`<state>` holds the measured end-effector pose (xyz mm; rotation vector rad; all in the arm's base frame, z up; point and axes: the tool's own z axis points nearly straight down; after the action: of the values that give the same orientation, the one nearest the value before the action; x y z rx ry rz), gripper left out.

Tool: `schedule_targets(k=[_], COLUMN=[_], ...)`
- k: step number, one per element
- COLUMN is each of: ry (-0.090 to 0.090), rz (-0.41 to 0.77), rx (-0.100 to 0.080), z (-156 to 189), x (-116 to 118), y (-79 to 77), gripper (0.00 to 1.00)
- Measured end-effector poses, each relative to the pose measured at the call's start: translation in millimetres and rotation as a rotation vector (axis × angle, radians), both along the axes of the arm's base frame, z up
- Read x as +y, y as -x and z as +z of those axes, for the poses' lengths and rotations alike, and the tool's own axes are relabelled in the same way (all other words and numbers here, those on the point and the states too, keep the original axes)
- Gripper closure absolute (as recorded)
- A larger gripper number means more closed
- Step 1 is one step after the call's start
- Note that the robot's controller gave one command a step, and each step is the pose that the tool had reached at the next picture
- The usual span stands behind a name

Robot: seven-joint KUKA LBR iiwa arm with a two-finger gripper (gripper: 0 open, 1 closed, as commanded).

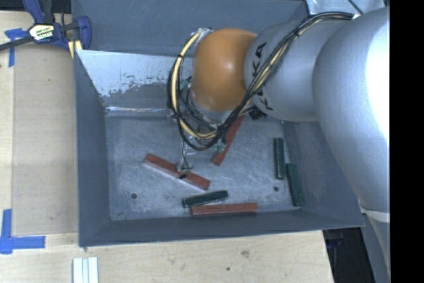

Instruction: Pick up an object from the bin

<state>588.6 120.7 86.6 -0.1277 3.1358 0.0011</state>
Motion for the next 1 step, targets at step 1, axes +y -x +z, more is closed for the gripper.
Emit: schedule_targets(k=[1], ry=[0.000], rz=[0.110], rx=[-0.001], z=[-15.1], x=[42.5], y=[67.4], gripper=[0.00])
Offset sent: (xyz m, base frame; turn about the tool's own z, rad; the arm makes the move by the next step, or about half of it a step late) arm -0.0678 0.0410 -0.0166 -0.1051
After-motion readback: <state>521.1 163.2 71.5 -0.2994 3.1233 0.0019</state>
